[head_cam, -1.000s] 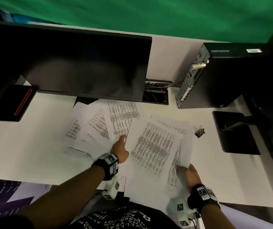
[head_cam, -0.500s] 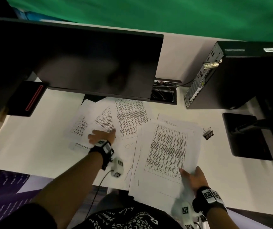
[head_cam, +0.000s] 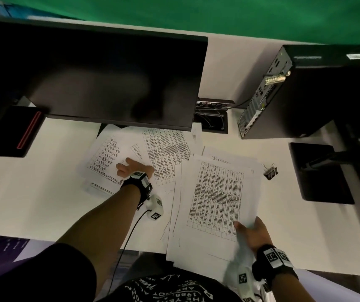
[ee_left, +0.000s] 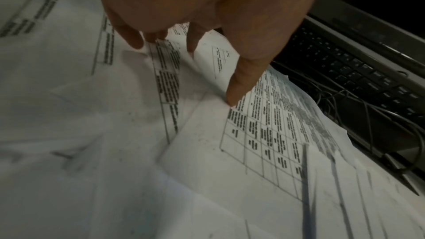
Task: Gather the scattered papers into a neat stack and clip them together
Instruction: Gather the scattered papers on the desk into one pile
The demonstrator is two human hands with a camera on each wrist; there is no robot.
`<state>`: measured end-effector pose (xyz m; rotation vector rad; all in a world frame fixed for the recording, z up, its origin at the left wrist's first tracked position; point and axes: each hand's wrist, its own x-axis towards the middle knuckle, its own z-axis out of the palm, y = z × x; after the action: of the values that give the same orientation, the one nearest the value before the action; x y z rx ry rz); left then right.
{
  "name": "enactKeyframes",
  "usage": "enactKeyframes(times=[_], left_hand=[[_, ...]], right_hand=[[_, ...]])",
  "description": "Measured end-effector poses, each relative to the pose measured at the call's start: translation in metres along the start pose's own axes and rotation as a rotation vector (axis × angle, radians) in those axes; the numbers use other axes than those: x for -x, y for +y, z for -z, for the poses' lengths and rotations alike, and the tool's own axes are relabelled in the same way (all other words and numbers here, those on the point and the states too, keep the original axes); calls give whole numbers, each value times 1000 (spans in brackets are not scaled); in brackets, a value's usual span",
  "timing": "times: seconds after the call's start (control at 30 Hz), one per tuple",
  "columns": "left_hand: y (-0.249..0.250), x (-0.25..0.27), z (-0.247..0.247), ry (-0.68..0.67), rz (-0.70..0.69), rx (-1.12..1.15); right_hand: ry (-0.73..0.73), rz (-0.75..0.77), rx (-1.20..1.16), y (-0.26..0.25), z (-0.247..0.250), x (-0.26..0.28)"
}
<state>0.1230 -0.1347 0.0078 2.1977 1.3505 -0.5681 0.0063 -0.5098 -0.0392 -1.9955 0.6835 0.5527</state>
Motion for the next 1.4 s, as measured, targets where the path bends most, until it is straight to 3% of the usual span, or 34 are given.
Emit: enactKeyframes(times=[0.2, 0.37, 0.6, 0.83, 0.93, 1.1, 1.27, 1.4], left_hand=[[16, 0, -4, 71, -12, 20], [28, -6, -9, 46, -8, 76], [38, -3, -6, -73, 185, 179], [41, -6, -9, 18, 97, 56], [42, -6, -7, 56, 73, 161], [49, -2, -8, 16, 49, 280], [53, -4, -14, -22, 50, 127], [56, -5, -12, -87, 40, 134]], right_hand=[[-4, 4, 5, -5, 1, 2], [0, 8, 28, -1, 0, -1], [5, -5, 43, 7, -2, -6], [4, -5, 33, 6, -1, -7], [5, 3, 9, 6, -1, -8], [9, 17, 20, 7, -1, -10], [15, 29, 8, 6, -1, -6], [16, 31, -16, 3, -1, -2]])
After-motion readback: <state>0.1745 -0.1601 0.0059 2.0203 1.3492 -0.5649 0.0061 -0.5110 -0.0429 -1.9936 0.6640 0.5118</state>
